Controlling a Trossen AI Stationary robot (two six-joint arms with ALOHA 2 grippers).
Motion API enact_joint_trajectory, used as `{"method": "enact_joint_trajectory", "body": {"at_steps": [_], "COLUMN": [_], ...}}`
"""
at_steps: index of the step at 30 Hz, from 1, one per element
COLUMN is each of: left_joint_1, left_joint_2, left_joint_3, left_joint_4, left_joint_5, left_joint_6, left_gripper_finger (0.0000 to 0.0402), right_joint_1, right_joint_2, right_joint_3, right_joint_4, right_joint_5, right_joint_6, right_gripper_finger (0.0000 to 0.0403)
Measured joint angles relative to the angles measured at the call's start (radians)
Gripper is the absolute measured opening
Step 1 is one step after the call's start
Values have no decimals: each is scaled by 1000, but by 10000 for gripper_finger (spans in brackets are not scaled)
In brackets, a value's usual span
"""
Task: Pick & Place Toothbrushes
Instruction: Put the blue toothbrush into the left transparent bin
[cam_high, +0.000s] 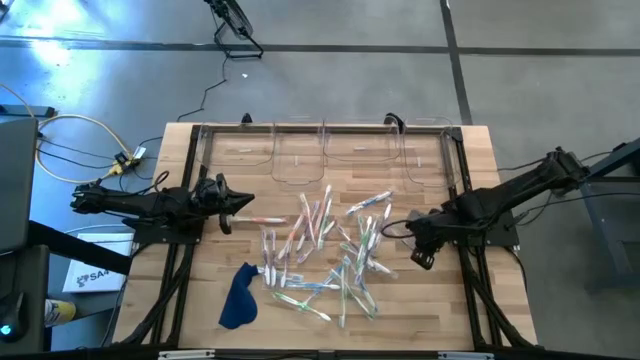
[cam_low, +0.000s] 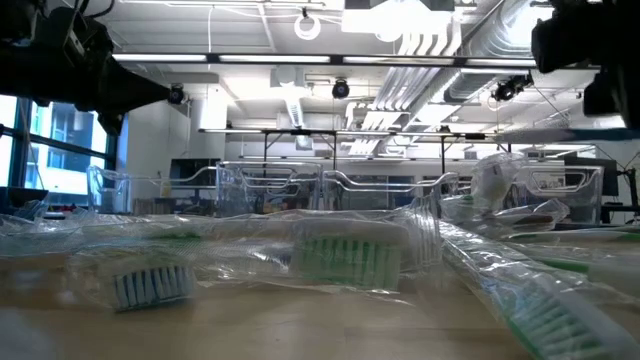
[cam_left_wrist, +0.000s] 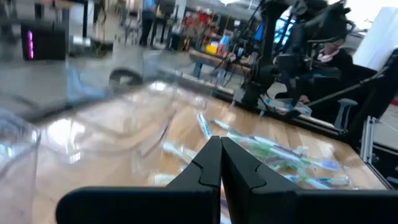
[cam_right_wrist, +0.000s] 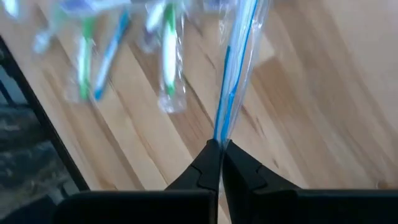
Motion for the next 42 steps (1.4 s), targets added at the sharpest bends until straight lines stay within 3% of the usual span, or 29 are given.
{"method": "enact_joint_trajectory", "body": {"at_steps": [6,14,20,27,42], "left_joint_1": [0,0,0,0,8], "left_joint_2": [0,38,143,295,569], "left_joint_3": [10,119,191,308,566], "left_joint_4": [179,148,72,-13,-19], "left_joint_5": [3,31,30,30,59], "left_joint_6": [249,473,426,348,277], "left_gripper_finger": [0,0,0,0,0], "right_joint_1": [-4,-122,-228,-321,-369], "right_joint_2": [-21,-21,3,61,151], "right_joint_3": [1,1,1,1,1], "right_joint_4": [81,242,447,569,920], "right_joint_5": [75,154,121,86,81], "right_joint_6": [-18,-120,-254,-328,-445], "right_gripper_finger": [4,4,4,4,4]}}
